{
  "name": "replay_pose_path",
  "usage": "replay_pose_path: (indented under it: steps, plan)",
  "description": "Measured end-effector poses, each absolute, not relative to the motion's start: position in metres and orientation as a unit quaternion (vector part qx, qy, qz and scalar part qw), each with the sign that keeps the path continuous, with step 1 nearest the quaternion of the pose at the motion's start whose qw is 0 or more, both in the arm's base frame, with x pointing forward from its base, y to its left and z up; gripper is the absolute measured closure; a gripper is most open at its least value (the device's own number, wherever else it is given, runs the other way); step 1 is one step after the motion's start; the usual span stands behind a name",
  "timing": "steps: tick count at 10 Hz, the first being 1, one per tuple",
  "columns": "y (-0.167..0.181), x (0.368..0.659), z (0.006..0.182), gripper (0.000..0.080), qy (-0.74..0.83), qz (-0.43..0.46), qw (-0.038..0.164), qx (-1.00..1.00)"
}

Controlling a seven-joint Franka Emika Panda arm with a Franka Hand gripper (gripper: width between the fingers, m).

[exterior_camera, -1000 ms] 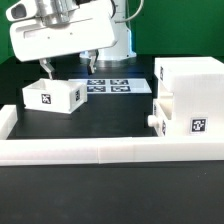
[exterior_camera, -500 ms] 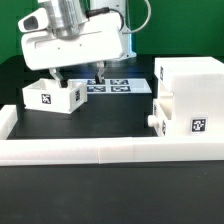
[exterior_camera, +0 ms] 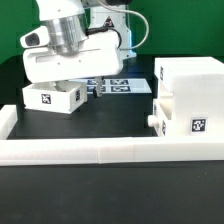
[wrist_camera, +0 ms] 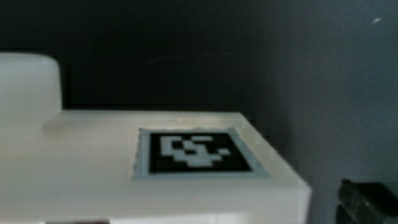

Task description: Assemble drawer

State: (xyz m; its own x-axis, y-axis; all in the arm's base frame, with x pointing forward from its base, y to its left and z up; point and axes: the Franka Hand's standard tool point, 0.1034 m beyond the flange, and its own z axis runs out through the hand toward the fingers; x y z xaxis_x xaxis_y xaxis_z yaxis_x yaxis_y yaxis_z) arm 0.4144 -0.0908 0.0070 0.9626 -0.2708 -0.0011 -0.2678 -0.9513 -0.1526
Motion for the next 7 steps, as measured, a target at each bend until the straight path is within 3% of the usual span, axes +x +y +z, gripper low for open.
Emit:
replay_pose_path:
  steps: [3,4,5,6,7]
  plan:
    - [-0.0945,0.4163,0.0062,0.0150,0.127,-0.020,0.071,-0.989]
    - [-0.0933,0.4166,0.0062,0.0265,0.125,-0.020,0.071,-0.989]
    - [-0.0915,0.4170,0.0062,0.0265,0.123,-0.020,0.071,-0.990]
    - [-0.0909,0.4171,0.0062,0.0473,0.122,-0.020,0.071,-0.990]
    - [-0.0907,0.4172,0.0061,0.0473,0.122,-0.020,0.071,-0.990]
